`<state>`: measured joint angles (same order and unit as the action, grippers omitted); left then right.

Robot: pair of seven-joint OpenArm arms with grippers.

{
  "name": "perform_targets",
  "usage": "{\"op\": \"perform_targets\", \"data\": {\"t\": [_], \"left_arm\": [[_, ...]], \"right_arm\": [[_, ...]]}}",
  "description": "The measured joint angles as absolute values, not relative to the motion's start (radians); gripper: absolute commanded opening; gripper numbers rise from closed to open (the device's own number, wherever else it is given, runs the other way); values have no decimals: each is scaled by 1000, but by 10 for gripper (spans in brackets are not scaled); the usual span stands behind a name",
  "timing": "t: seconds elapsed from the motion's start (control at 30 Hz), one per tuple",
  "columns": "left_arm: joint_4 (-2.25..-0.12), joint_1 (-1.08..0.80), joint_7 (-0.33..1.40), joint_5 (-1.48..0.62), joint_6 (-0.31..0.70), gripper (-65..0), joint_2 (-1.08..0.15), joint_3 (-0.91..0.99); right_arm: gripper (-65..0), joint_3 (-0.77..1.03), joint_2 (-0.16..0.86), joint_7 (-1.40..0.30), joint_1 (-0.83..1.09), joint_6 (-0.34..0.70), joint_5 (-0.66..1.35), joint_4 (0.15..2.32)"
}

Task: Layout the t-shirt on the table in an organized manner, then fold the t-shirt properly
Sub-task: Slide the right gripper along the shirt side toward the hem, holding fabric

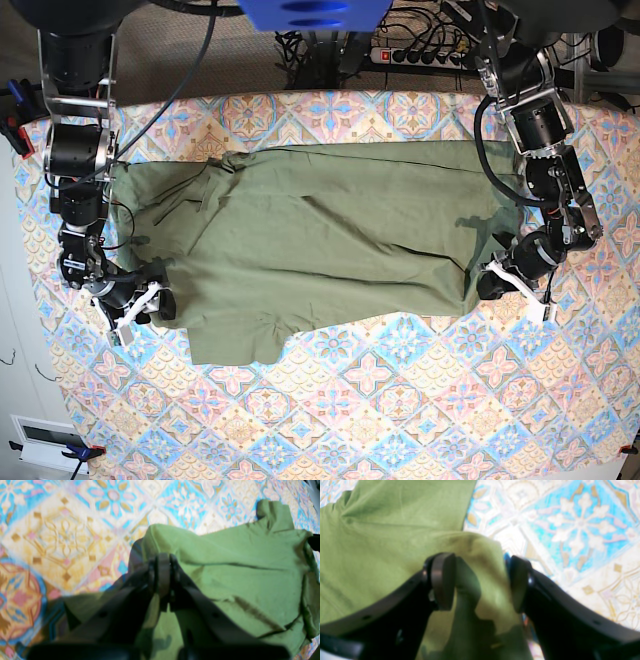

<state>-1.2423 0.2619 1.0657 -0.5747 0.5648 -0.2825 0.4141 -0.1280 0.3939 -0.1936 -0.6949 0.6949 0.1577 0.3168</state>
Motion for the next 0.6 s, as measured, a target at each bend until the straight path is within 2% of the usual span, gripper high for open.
{"op": "perform_targets", "data": {"t": [0.13,0.4,0.47,0.6], "left_arm": [[-1243,266,1065,-575,565,-650,-282,414],[-1243,263,1065,-575,565,-650,-282,414],[-1243,263,1065,-575,565,-650,-282,414],[-1243,260,1065,-575,565,-650,-282,414]], "right_arm": [[-316,-127,394,-112,-695,695,159,273],[-330,-130,393,-91,-694,695,157,237],[-379,-130,393,-89,-695,695,157,237],[-562,-127,393,-90,-694,695,157,242]]}}
